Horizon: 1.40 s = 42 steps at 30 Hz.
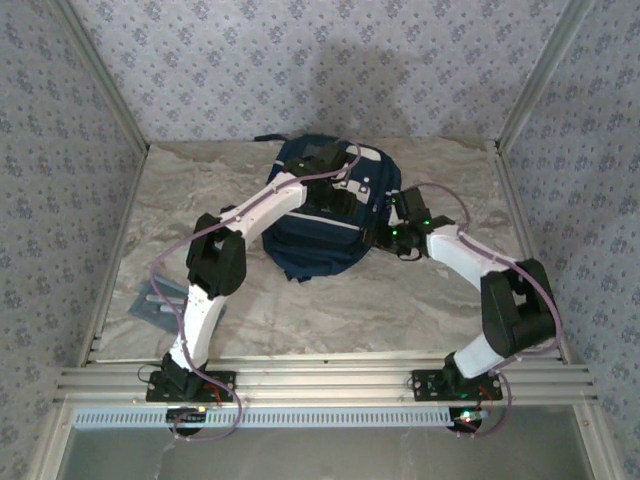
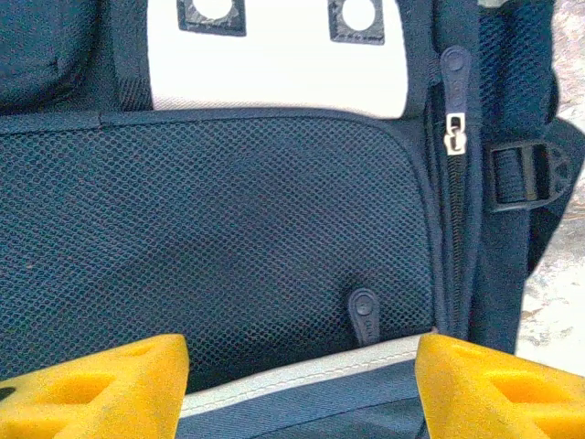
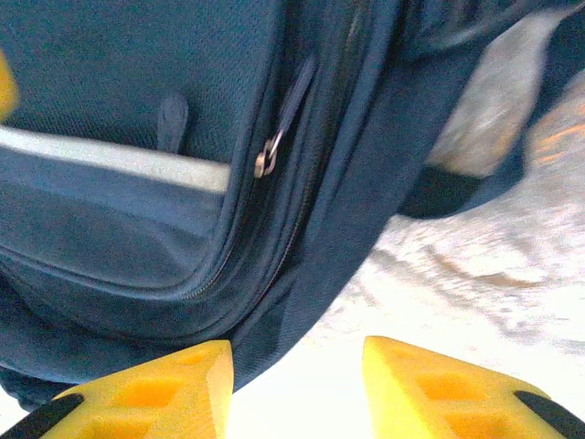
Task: Pack the student bag
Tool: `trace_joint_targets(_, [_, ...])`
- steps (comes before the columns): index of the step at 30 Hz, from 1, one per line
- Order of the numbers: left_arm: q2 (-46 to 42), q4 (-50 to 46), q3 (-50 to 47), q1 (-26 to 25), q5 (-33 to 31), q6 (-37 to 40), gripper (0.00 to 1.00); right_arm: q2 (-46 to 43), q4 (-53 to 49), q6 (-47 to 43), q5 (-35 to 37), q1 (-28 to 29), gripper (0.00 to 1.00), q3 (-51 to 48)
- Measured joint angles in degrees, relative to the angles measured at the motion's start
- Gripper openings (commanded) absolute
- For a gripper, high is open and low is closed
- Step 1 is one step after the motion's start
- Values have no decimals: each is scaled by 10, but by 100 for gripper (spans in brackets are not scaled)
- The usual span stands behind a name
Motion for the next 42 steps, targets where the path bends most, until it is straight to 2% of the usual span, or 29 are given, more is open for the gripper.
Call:
trace_joint_targets(3, [6, 0, 0, 0, -11, 5, 67, -8, -15, -10, 17, -27, 43, 17])
trace_joint_targets(6, [17, 0, 0, 3, -11, 5, 65, 16, -19, -24, 30, -44, 39, 55])
trace_joint_targets(10, [30, 1, -3, 9, -11, 4, 64, 90, -18, -43, 42, -53, 32, 133])
trace_joint_targets(16, [34, 13, -37, 16, -9, 3, 64, 209, -10, -61, 52, -56, 30, 240])
trace_joint_targets(23, [31, 50, -70, 18, -6, -2, 64, 305, -21, -65, 77, -56, 31, 320])
trace_joint_targets(28, [24, 65, -83, 20, 0, -7, 64, 336, -34, -65, 87, -53, 32, 349])
trace_joint_targets(30, [24, 66, -85, 20, 2, -8, 64, 339, -41, -66, 91, -53, 34, 357])
trace_joint_targets(32, [24, 67, -85, 21, 5, -10, 64, 343, -45, -68, 93, -52, 41, 364])
trace_joint_targets(35, [24, 68, -85, 22, 7, -12, 64, 353, -53, -70, 96, -50, 43, 381])
trace_joint_targets(37, [24, 70, -85, 22, 7, -12, 64, 361, -59, -73, 98, -50, 38, 392])
trace_joint_targets(42, [24, 74, -85, 22, 9, -17, 64, 377, -80, -88, 110, -41, 19, 421])
